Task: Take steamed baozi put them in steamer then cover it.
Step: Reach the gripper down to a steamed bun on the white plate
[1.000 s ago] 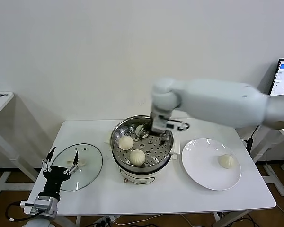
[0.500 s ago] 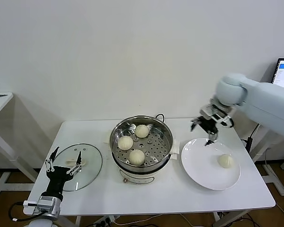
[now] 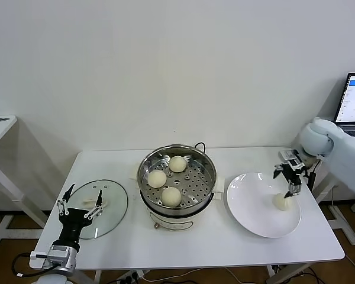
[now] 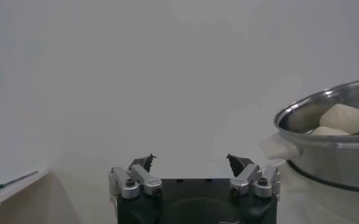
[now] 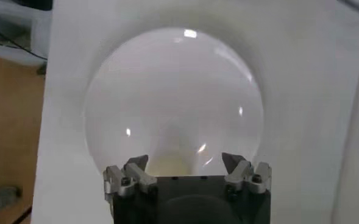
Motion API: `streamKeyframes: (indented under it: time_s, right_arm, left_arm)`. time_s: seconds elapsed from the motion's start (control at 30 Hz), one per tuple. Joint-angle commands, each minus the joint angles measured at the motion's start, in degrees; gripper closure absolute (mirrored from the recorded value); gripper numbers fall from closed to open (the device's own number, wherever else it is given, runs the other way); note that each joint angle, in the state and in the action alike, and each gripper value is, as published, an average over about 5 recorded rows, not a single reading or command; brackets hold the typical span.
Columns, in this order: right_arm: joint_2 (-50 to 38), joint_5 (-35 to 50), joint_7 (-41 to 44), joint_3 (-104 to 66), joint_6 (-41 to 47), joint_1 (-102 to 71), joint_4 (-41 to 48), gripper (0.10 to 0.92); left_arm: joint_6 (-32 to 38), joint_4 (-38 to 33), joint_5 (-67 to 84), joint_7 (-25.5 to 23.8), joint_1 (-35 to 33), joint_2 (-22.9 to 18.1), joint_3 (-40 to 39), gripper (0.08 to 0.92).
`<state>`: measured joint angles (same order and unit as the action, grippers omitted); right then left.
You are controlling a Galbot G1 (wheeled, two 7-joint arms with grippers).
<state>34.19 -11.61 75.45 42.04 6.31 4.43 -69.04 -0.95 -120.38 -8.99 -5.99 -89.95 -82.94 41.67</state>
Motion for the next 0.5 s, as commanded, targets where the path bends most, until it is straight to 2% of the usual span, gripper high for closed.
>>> streamKeyframes:
  time_s: [0.03, 0.5]
  right_arm:
    - [1.2, -8.4, -2.1, -13.5, 0.3, -13.1, 7.0, 0.203]
    - [5.1, -12.0, -6.3, -14.3, 0.0, -14.4, 9.7, 0.203]
  left_arm:
    - [-0.1, 0.3, -0.3, 0.1, 0.1, -0.2, -0.4, 0.177]
    - [0.0, 0.6, -0.8, -0.1, 0.2, -0.2, -0.2, 0.177]
